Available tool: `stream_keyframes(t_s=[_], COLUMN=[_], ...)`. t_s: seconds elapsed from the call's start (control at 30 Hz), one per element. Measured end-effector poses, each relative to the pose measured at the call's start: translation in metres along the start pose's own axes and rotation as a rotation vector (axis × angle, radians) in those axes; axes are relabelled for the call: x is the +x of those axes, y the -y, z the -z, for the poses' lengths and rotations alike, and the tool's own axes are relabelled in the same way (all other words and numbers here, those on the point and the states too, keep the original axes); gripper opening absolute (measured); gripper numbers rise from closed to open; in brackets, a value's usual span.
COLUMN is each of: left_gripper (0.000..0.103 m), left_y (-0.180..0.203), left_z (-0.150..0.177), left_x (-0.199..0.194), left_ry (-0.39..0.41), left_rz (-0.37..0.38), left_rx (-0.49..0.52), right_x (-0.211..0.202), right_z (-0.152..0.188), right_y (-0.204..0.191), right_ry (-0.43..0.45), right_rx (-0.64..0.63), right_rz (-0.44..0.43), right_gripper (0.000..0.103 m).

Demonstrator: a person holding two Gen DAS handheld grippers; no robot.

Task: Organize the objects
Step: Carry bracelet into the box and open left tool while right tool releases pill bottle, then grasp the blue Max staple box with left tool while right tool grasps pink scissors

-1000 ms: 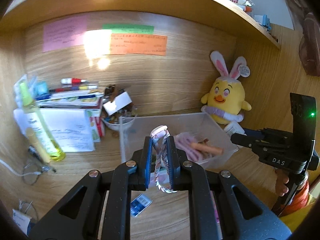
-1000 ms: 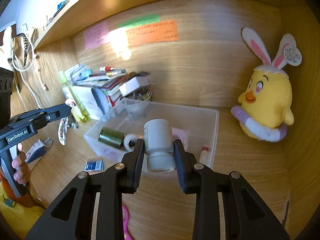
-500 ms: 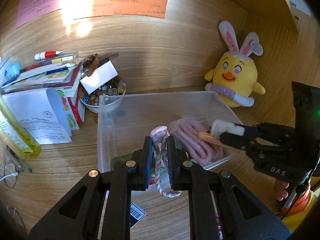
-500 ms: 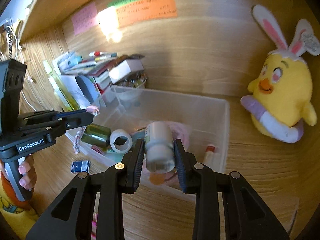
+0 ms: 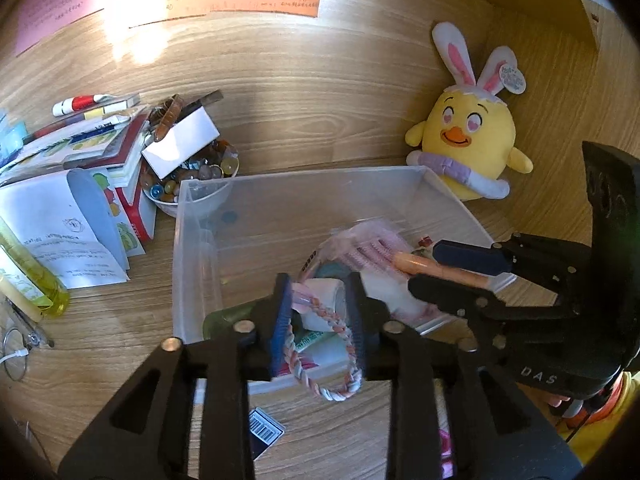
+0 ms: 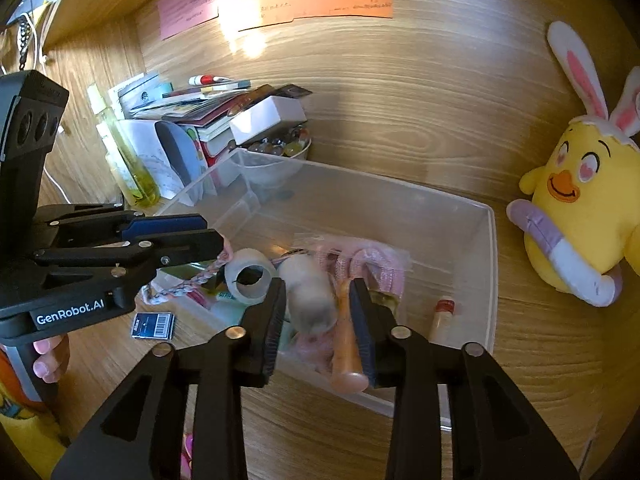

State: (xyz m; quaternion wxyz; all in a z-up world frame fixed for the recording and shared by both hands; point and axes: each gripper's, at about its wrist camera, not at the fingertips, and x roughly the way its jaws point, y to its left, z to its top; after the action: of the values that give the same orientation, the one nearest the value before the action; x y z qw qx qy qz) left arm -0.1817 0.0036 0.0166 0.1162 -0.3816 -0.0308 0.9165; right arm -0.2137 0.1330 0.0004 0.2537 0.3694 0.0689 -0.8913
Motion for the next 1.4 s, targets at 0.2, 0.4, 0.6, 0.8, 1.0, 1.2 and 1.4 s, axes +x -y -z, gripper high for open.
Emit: stream_keyframes(t_s=[0.2,0.4,0.6,0.8,1.0,1.2,1.4], left_gripper=[0.058,0.078,0.095,0.099,0.099,0.099,0.081], left_y=[0.005,0.010,0.005,-0.010,-0.023,-0.023,-0.030], left_z=[0.000,0.007,0.021,0.044,0.068,0.084,0.088], left_x=[-0.025,-0.049,-0.061,-0.063,-0.048,-0.021,-0.002], left_ry=[0.066,0.115,0.112,0.057,-0.040,-0.131,-0.196], left_rz=[-0.022,-0.066,-0.127,-0.168,-0.178,-0.173,-0.142], left_rx=[0.004,0.022,0.011,-0.013,-0.038,0.016,0.027], right_x=[-0.017,-0.040,-0.059,-0.071,-0.069,-0.061,-0.053], right_z=[0.001,0.008,0.022,0.050,0.091,0.123,0.140], right_y=[-0.005,-0.009,-0.014,-0.018,-0.024,-0.028,-0.038], right_ry=[0.035,0.069,0.076,0.056,-0.036,-0.129,-0.173], right_rx=[-0.022,-0.034,-0.055,-0.059,-0.065,-0.052,-0.085], right_rz=[0.017,0.015,0.023,0.000,-0.043,-0.115,-0.122], right_gripper=[0.046,0.054,0.063,0.068,0.068,0.066,0.044])
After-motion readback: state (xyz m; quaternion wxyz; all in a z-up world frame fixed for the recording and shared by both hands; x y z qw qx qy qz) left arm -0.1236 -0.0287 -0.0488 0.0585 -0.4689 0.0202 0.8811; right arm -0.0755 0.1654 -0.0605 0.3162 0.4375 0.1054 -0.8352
